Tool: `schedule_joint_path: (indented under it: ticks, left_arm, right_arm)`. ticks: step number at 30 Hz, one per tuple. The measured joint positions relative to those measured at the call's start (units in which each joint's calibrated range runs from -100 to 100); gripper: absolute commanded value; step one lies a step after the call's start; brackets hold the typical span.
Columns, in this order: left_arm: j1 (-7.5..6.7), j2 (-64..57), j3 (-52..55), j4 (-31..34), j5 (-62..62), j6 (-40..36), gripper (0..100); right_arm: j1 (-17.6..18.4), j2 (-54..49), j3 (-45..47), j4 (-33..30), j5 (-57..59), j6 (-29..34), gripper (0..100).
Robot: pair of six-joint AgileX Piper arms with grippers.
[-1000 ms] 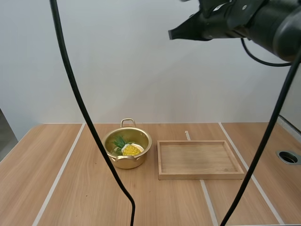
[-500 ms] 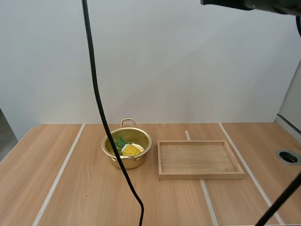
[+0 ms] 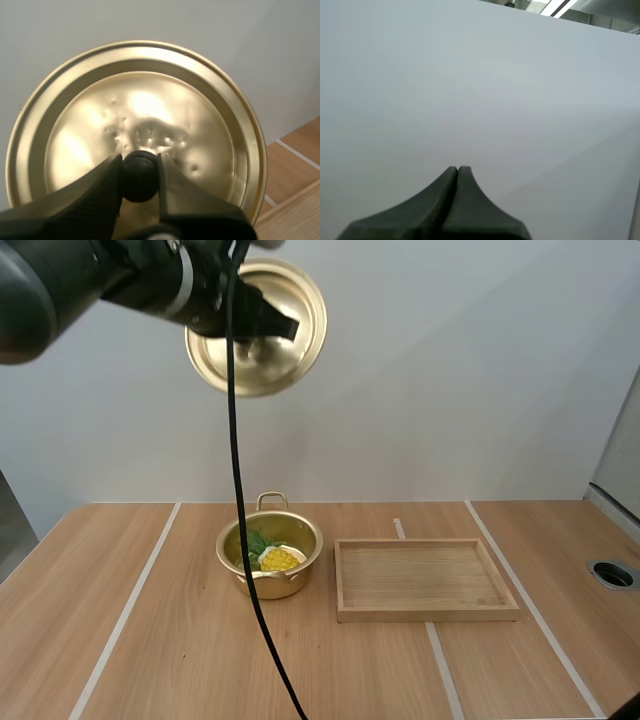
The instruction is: Open the pot, put the pineapple inside, and close it
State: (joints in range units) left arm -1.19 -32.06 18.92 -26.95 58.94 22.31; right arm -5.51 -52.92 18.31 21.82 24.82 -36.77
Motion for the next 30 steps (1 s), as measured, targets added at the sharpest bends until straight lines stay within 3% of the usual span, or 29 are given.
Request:
schedule_joint_path:
  ticks: [11,23,30]
  left_arm:
    - [0.00,8.68,14.67,0.22,0.00,-0.19,0]
    - [0.00,25.55,15.26,0.22,11.69,4.79,0]
    - [0.00,31.59,14.76,0.07,11.38,6.56,0]
  right_arm:
    - [-0.24,0.00,0.00,-1.47,-0.61,1.19,0]
    - [-0.24,0.00,0.00,-1.69,4.26,1.19,0]
    - [-0.24,0.00,0.00,-1.69,5.05,1.19,0]
